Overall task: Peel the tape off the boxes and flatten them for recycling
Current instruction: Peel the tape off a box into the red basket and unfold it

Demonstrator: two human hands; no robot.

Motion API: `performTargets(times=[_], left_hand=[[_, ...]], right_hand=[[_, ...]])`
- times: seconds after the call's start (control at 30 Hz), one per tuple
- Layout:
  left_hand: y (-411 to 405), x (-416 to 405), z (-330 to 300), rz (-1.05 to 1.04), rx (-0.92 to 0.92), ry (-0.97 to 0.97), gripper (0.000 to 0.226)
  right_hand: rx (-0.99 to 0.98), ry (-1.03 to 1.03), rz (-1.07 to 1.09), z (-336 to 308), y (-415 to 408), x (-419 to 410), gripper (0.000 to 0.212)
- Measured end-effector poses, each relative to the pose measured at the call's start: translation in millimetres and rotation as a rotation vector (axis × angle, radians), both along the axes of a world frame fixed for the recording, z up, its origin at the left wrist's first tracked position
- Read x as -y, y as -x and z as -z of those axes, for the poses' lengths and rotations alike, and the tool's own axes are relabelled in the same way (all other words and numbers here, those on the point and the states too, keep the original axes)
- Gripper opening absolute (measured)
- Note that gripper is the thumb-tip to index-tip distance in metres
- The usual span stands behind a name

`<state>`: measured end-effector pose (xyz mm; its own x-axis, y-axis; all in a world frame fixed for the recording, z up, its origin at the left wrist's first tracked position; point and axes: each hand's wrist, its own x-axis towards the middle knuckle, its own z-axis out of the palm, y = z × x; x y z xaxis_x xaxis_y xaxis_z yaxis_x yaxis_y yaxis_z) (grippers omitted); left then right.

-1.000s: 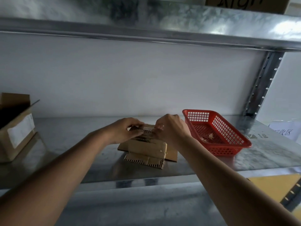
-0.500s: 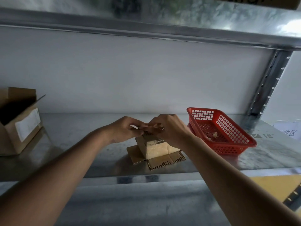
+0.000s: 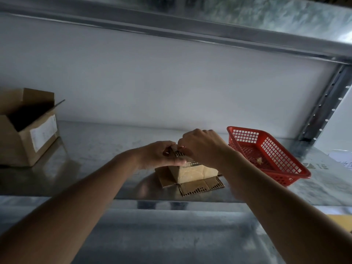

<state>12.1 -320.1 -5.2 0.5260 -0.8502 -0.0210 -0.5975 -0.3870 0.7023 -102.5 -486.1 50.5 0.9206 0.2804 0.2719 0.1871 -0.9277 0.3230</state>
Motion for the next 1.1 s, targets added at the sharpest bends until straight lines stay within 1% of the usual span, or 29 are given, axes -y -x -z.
performTargets(times=[0.1,0.13,0.2,0.23,0.27,0.33,0.5,0.57,0.73,0.87,1.03,1.1], left_hand=[[1.6,-1.8,-2.7,0.019,-0.041,-0.028,0.054],[1.7,-2.7,-2.9,0.026,-0.048,-0.045,0.062],[2.2,-4.3,-3.2,0.007,-0.032,-0.108,0.097],[3.5,-4.8,-4.2,-0.008,-0.015,-0.159,0.11],[4.6,-5.3,-4.9,-0.019,-0.003,-0.198,0.115],[6.6,-6.2,-6.0,-0.024,0.036,-0.249,0.116],[8.3,-7.6,-5.5,0.013,0.248,-0.31,0.102],[8.7,-8.4,-6.5,0.023,0.295,-0.32,0.098],[9.2,-8.1,-7.7,0.015,0.344,-0.325,0.098],[8.2,-9.1,-7.4,0.019,0.346,-0.323,0.1],[9.2,-9.1,-5.3,0.008,0.325,-0.299,0.1],[9.5,-9.5,-5.1,0.004,0.317,-0.291,0.103]], right_hand=[[-0.048,0.05,0.009,-5.9,-1.6,-4.8,0.018],[-0.062,0.044,0.018,-8.6,-1.7,-6.1,0.02],[-0.086,0.039,0.039,-13.4,-1.1,-8.7,0.023],[-0.09,0.048,0.046,-14.8,-0.8,-10.1,0.024],[-0.09,0.062,0.05,-15.3,-0.9,-11.6,0.026],[-0.086,0.1,0.054,-15.2,-2.2,-15.8,0.029],[-0.085,0.225,0.05,-14.8,-9.5,-25.5,0.022],[-0.075,0.238,0.041,-15.2,-11.2,-27.8,0.024],[-0.098,0.175,0.038,-16.6,-9.8,-24.8,0.027],[-0.066,0.122,0.03,-11.9,-8.0,-17.7,0.032],[-0.042,-0.106,0.02,0.8,-6.2,-5.4,0.026],[-0.014,-0.14,0.036,5.4,-5.6,-1.8,0.023]])
